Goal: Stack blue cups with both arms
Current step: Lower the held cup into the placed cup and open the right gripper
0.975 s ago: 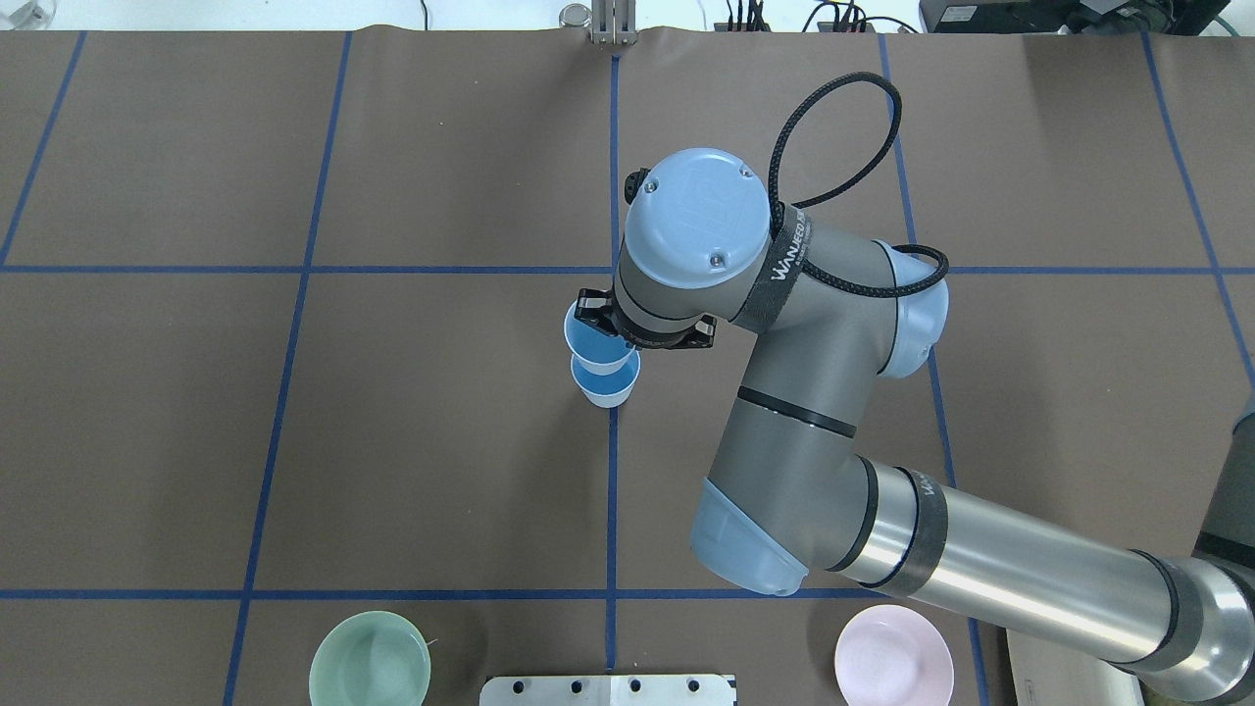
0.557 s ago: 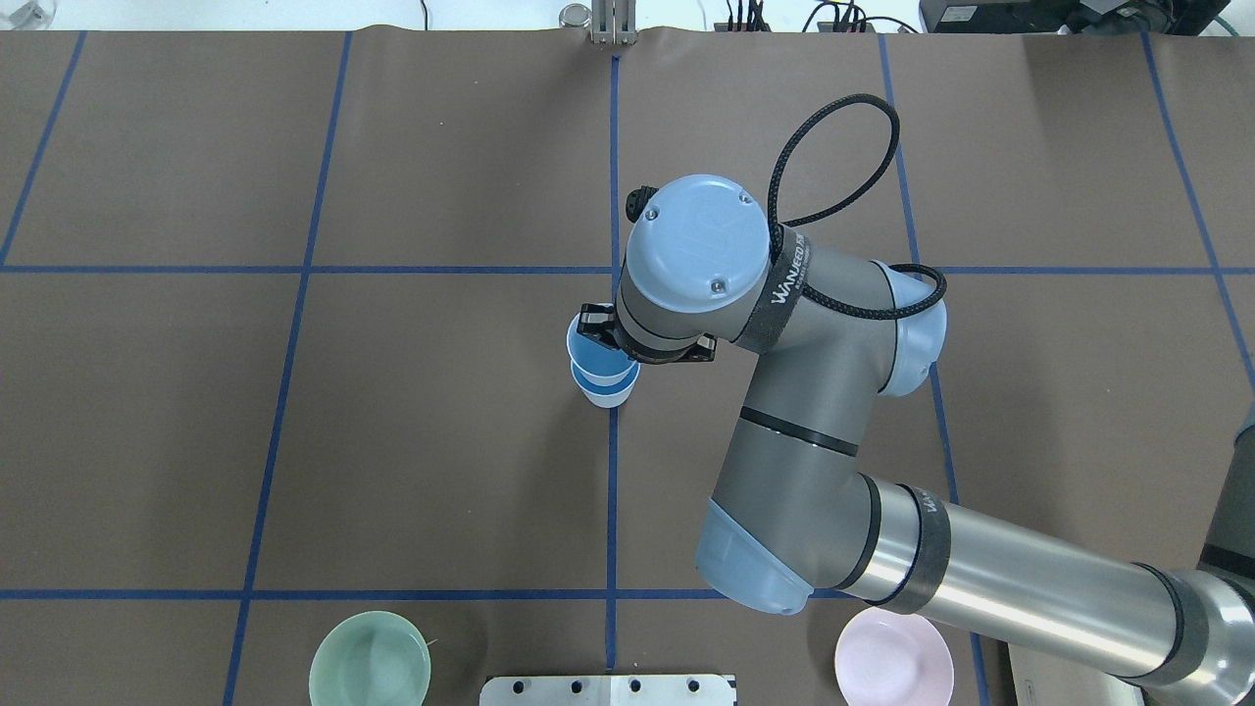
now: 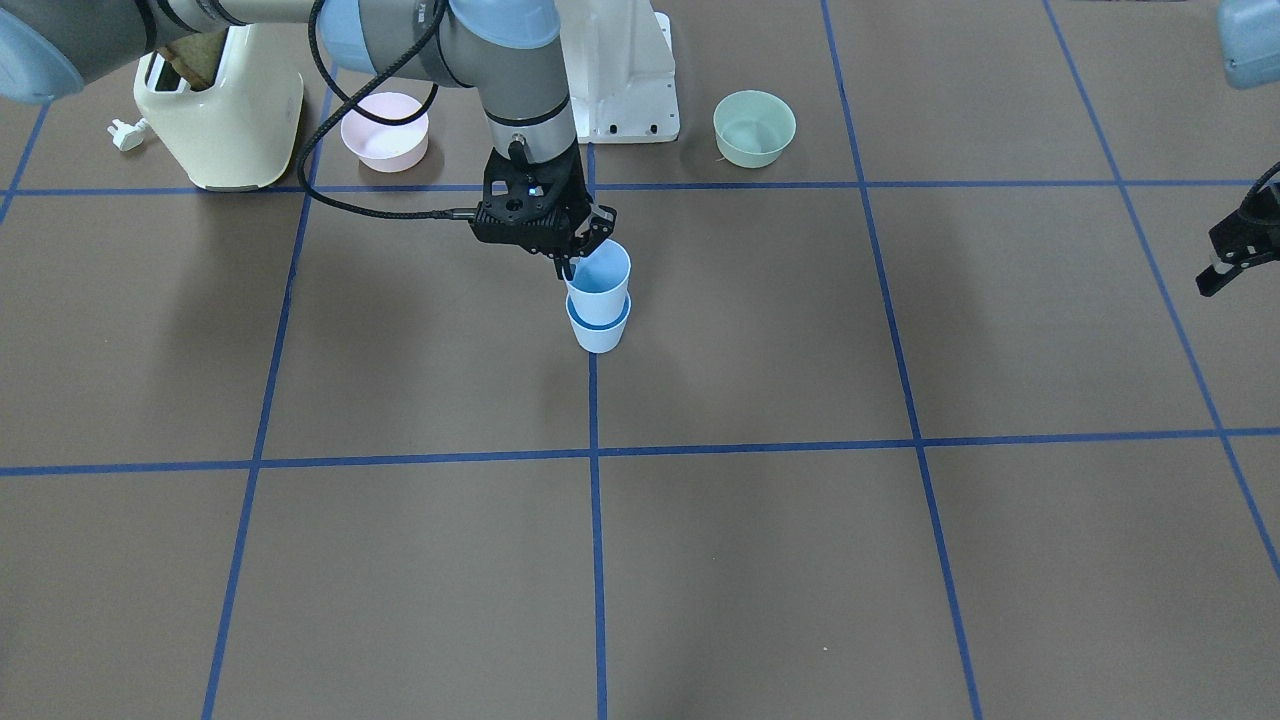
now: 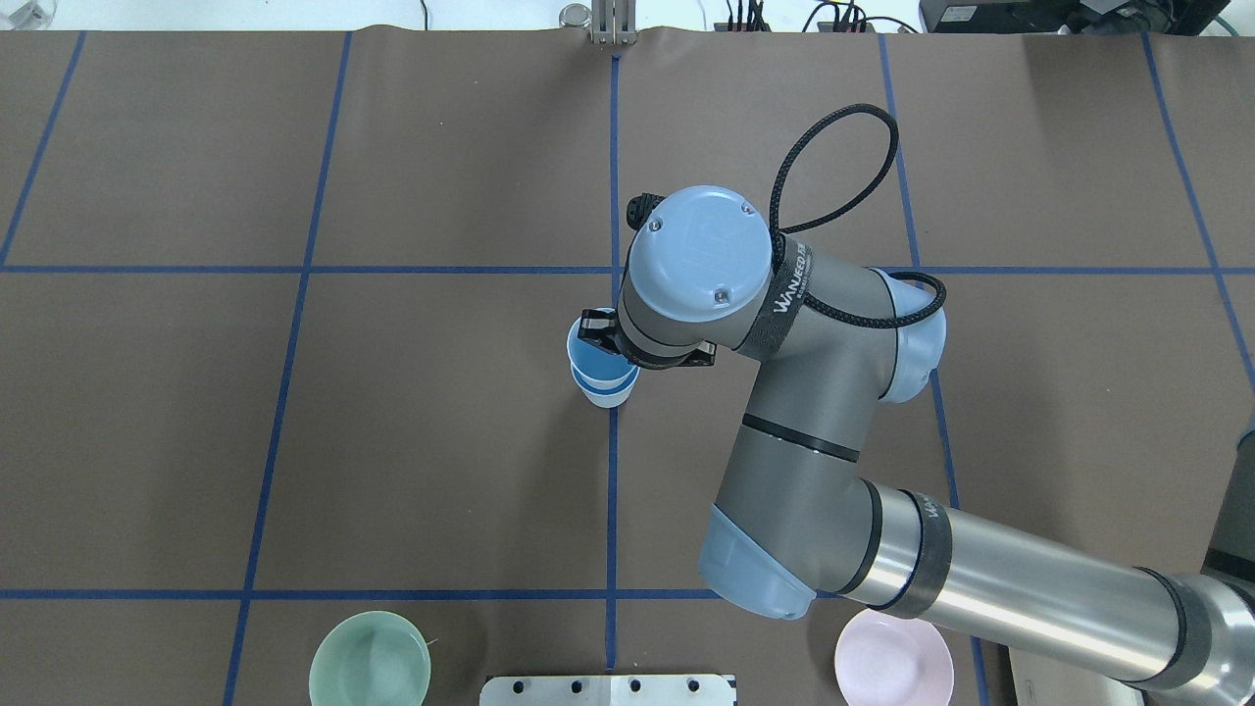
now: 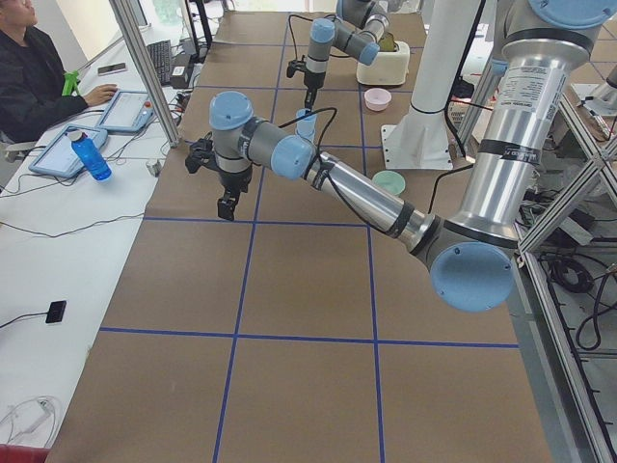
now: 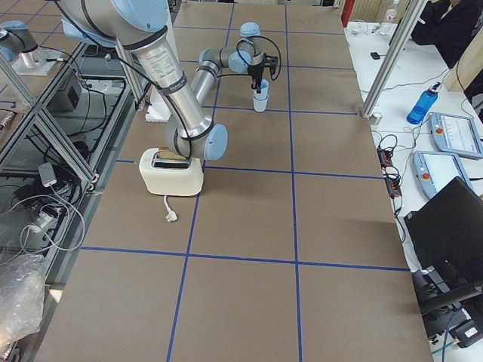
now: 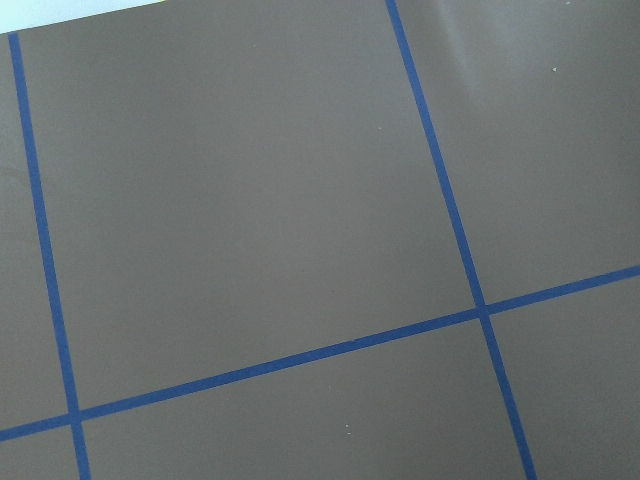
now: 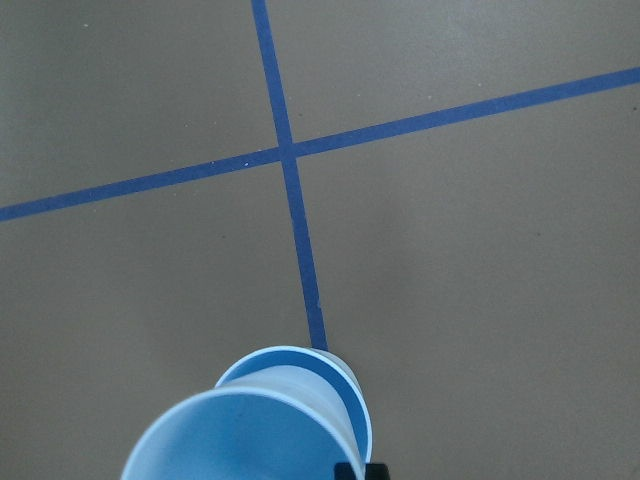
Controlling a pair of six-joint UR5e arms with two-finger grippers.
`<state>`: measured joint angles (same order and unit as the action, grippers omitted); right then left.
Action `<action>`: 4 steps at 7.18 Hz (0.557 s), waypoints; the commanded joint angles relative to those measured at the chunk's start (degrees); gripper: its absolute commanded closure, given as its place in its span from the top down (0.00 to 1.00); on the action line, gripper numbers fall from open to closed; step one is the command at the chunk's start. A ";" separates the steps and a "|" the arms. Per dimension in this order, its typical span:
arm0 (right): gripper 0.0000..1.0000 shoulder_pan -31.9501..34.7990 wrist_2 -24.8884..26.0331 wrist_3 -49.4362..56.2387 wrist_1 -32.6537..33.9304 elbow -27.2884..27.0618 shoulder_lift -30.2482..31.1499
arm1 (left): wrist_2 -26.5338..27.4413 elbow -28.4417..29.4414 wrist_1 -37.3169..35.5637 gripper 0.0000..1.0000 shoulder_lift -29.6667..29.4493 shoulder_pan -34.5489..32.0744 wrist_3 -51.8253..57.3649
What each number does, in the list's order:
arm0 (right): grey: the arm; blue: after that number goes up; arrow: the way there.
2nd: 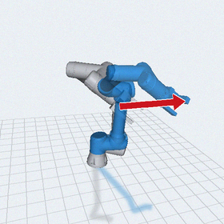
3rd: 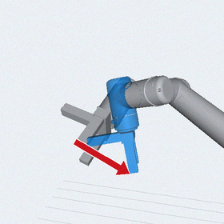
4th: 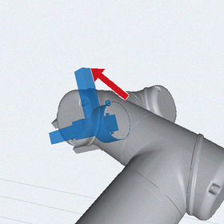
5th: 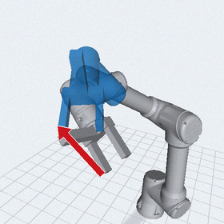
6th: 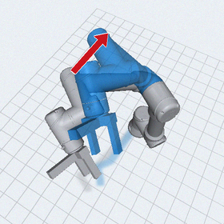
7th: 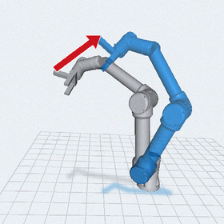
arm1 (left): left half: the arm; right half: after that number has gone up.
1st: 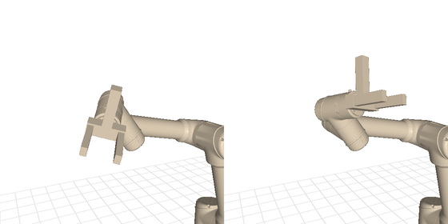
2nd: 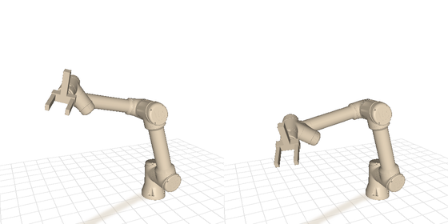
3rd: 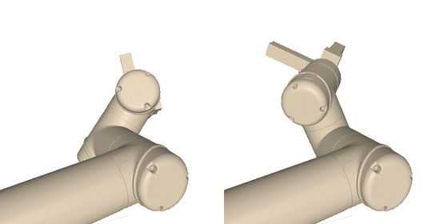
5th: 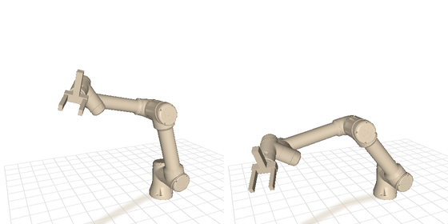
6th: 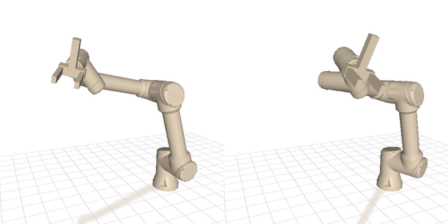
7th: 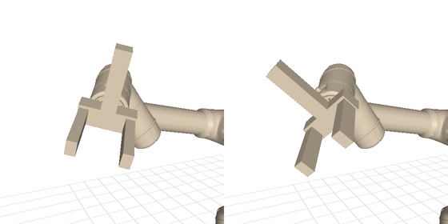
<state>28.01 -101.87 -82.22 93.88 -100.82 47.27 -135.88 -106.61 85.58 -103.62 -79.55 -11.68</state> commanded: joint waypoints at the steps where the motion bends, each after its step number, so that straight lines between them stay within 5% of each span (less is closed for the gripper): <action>1: 0.50 0.03 -0.17 0.83 -0.01 -0.08 0.01 | 0.00 0.26 0.02 0.98 0.00 0.01 -0.01; 2: 1.00 0.03 0.09 0.83 -0.01 -0.34 0.10 | 0.00 0.44 -0.15 0.98 -0.26 0.09 0.07; 4: 1.00 0.20 0.18 0.83 -0.01 -1.22 0.62 | 0.00 0.53 0.02 0.98 0.00 0.01 0.07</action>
<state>28.09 -101.79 -81.41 93.87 -101.64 47.64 -135.88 -106.15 85.56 -103.71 -79.48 -11.61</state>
